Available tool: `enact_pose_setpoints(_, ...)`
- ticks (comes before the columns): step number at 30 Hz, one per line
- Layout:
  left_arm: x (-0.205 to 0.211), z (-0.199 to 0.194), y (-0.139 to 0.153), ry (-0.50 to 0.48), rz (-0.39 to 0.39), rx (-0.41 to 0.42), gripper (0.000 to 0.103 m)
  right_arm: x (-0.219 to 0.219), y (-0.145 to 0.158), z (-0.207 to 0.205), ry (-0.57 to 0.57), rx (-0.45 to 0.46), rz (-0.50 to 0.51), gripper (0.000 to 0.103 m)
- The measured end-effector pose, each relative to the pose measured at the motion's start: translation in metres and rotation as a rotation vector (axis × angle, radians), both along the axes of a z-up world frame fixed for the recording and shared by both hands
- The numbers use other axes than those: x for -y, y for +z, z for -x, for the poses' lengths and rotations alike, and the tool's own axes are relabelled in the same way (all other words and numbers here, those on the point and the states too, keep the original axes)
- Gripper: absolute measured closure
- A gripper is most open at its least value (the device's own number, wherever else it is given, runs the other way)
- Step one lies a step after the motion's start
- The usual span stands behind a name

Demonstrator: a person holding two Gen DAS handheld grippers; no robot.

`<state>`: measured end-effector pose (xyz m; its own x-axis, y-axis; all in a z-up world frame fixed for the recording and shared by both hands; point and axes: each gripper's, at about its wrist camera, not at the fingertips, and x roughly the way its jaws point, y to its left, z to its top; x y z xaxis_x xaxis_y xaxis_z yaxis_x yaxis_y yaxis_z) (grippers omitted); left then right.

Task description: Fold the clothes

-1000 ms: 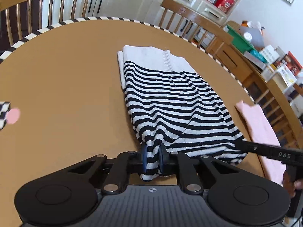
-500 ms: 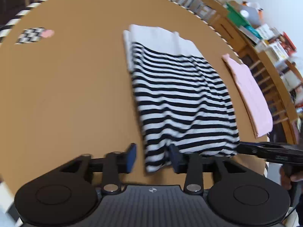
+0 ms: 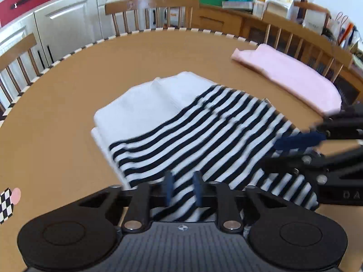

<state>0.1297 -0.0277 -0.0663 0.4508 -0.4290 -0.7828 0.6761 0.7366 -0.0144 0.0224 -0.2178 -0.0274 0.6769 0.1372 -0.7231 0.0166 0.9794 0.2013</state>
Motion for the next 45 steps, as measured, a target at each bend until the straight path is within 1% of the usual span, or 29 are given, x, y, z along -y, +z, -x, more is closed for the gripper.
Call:
enact_pose_setpoints(2,-0.015,-0.004,0.000,-0.019,-0.012,0.023,0.089,-0.011,-0.009,-0.002,-0.061,-0.033,0.019,0.072)
enact_pose_setpoints(4,-0.036,-0.015,0.004,-0.020,-0.011,0.023,0.089,-0.023,-0.017,-0.004,-0.122,-0.065,0.038,0.072)
enact_pose_setpoints(5,-0.043,-0.020,0.008,-0.013,0.026,0.000,0.088,-0.028,-0.022,-0.005,-0.152,-0.082,0.047,0.072)
enact_pose_setpoints(7,-0.056,-0.029,0.016,0.000,0.111,-0.052,0.088,-0.037,-0.014,-0.003,-0.195,-0.051,0.035,0.069)
enact_pose_setpoints(8,-0.053,-0.032,0.022,-0.020,0.178,-0.087,0.087,-0.040,-0.010,-0.004,-0.194,-0.027,0.032,0.070)
enact_pose_setpoints(10,-0.039,-0.029,0.025,-0.101,0.237,-0.120,0.079,-0.050,-0.006,-0.009,-0.182,-0.003,0.057,0.066)
enact_pose_setpoints(11,-0.028,-0.026,0.021,-0.151,0.218,-0.123,0.074,-0.052,-0.007,-0.013,-0.186,-0.014,0.066,0.065)
enact_pose_setpoints(12,-0.016,-0.023,0.013,-0.186,0.173,-0.113,0.074,-0.051,-0.007,-0.017,-0.197,-0.029,0.062,0.064)
enact_pose_setpoints(13,-0.009,-0.021,0.003,-0.197,0.098,-0.096,0.074,-0.050,-0.005,-0.017,-0.207,-0.032,0.045,0.064)
enact_pose_setpoints(14,-0.012,-0.022,0.000,-0.182,0.068,-0.073,0.083,-0.048,-0.004,-0.016,-0.212,-0.028,0.038,0.063)
enact_pose_setpoints(16,-0.022,-0.026,-0.003,-0.143,0.025,-0.024,0.083,-0.044,0.000,-0.011,-0.217,-0.016,0.030,0.056)
enact_pose_setpoints(17,-0.028,-0.030,-0.002,-0.116,0.013,-0.025,0.084,-0.044,-0.001,-0.007,-0.215,-0.014,0.026,0.054)
enact_pose_setpoints(18,-0.032,-0.035,0.000,-0.095,0.003,-0.033,0.089,-0.045,-0.003,-0.003,-0.211,-0.013,0.023,0.050)
enact_pose_setpoints(19,-0.035,-0.040,0.003,-0.075,-0.006,-0.042,0.089,-0.046,-0.005,0.001,-0.207,-0.013,0.019,0.048)
enact_pose_setpoints(21,-0.036,-0.047,0.015,-0.048,0.008,-0.022,0.074,-0.047,-0.019,-0.001,-0.204,-0.048,0.000,0.048)
enact_pose_setpoints(22,-0.036,-0.051,0.022,-0.035,0.016,-0.010,0.074,-0.047,-0.026,-0.002,-0.210,-0.066,-0.007,0.048)
enact_pose_setpoints(23,-0.032,-0.054,0.030,-0.048,0.057,-0.004,0.071,-0.048,-0.029,0.000,-0.210,-0.059,-0.012,0.046)
enact_pose_setpoints(25,-0.016,-0.059,0.045,-0.107,0.132,0.006,0.060,-0.049,-0.031,0.005,-0.207,-0.031,-0.018,0.042)
enact_pose_setpoints(26,0.000,-0.061,0.044,-0.165,0.134,0.006,0.056,-0.049,-0.032,0.006,-0.210,-0.023,-0.021,0.042)
enact_pose_setpoints(27,0.017,-0.063,0.043,-0.226,0.131,0.004,0.056,-0.049,-0.033,0.006,-0.214,-0.019,-0.026,0.042)
enact_pose_setpoints(29,0.051,-0.069,0.027,-0.332,0.071,0.007,0.058,-0.049,-0.032,0.004,-0.233,-0.021,-0.036,0.042)
enact_pose_setpoints(31,0.078,-0.080,0.004,-0.393,-0.050,0.039,0.062,-0.049,-0.031,0.003,-0.256,-0.029,-0.044,0.043)
enact_pose_setpoints(35,0.059,-0.109,0.002,-0.450,-0.070,0.112,0.067,-0.058,-0.014,0.003,-0.298,0.016,-0.004,0.043)
enact_pose_setpoints(37,0.044,-0.125,0.006,-0.463,-0.083,0.151,0.056,-0.065,-0.006,0.000,-0.345,0.042,0.009,0.042)
enact_pose_setpoints(38,0.041,-0.134,0.008,-0.465,-0.061,0.153,0.057,-0.069,-0.004,-0.003,-0.378,0.048,0.009,0.042)
enact_pose_setpoints(39,0.039,-0.142,0.010,-0.468,-0.035,0.151,0.057,-0.074,-0.005,-0.009,-0.415,0.050,0.008,0.042)
enact_pose_setpoints(42,0.035,-0.152,0.018,-0.569,0.121,0.041,0.054,-0.090,-0.011,-0.028,-0.532,0.051,0.003,0.048)
enact_pose_setpoints(43,0.039,-0.150,0.016,-0.621,0.140,0.012,0.054,-0.096,-0.013,-0.034,-0.571,0.051,0.001,0.048)
enact_pose_setpoints(45,0.050,-0.142,-0.002,-0.732,0.080,-0.015,0.052,-0.102,-0.019,-0.043,-0.661,0.042,0.004,0.047)
